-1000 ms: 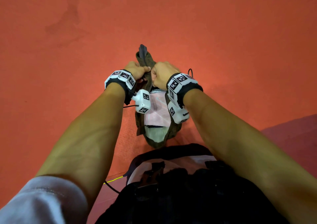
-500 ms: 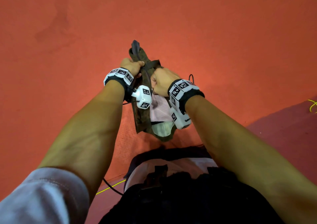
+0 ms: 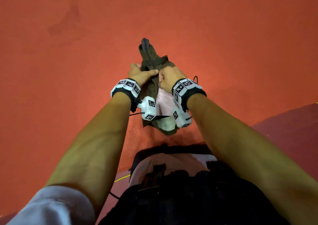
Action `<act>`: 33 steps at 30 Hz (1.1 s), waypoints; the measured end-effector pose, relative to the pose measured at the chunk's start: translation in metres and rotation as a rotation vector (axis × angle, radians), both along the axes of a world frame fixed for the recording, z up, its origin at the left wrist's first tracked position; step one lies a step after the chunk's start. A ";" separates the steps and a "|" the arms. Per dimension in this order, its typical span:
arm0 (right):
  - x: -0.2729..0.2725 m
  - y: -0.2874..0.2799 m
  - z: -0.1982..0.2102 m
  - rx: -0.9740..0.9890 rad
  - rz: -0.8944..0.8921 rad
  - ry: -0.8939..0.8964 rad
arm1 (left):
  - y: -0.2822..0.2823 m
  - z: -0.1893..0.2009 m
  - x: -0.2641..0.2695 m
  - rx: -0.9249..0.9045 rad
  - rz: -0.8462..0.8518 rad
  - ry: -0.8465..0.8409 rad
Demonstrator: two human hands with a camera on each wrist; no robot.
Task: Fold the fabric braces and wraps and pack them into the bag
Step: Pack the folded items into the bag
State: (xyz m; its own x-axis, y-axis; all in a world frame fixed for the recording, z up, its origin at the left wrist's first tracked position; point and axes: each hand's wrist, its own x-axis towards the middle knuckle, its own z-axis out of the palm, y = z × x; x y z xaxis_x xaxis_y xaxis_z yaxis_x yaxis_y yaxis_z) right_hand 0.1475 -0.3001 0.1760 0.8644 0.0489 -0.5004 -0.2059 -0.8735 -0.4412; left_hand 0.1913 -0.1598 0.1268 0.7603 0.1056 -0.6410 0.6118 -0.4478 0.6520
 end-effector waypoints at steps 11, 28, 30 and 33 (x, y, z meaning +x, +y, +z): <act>-0.012 -0.002 -0.003 0.104 -0.158 -0.061 | 0.010 0.004 -0.033 -0.216 -0.086 -0.007; -0.018 -0.022 0.012 0.185 0.017 -0.022 | 0.002 0.006 -0.018 -0.127 -0.213 -0.060; -0.016 -0.021 0.014 0.170 0.039 -0.029 | 0.000 0.006 -0.017 -0.119 -0.199 -0.073; -0.016 -0.021 0.014 0.167 0.042 -0.032 | -0.003 0.005 -0.016 -0.106 -0.156 -0.097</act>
State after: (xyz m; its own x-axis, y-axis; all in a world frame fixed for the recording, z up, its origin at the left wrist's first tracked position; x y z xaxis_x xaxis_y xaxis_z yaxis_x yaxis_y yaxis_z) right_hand 0.1316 -0.3212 0.1899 0.8750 0.1656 -0.4550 -0.1543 -0.7953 -0.5862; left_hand 0.1748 -0.1626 0.1322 0.8205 -0.0829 -0.5656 0.4727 -0.4578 0.7529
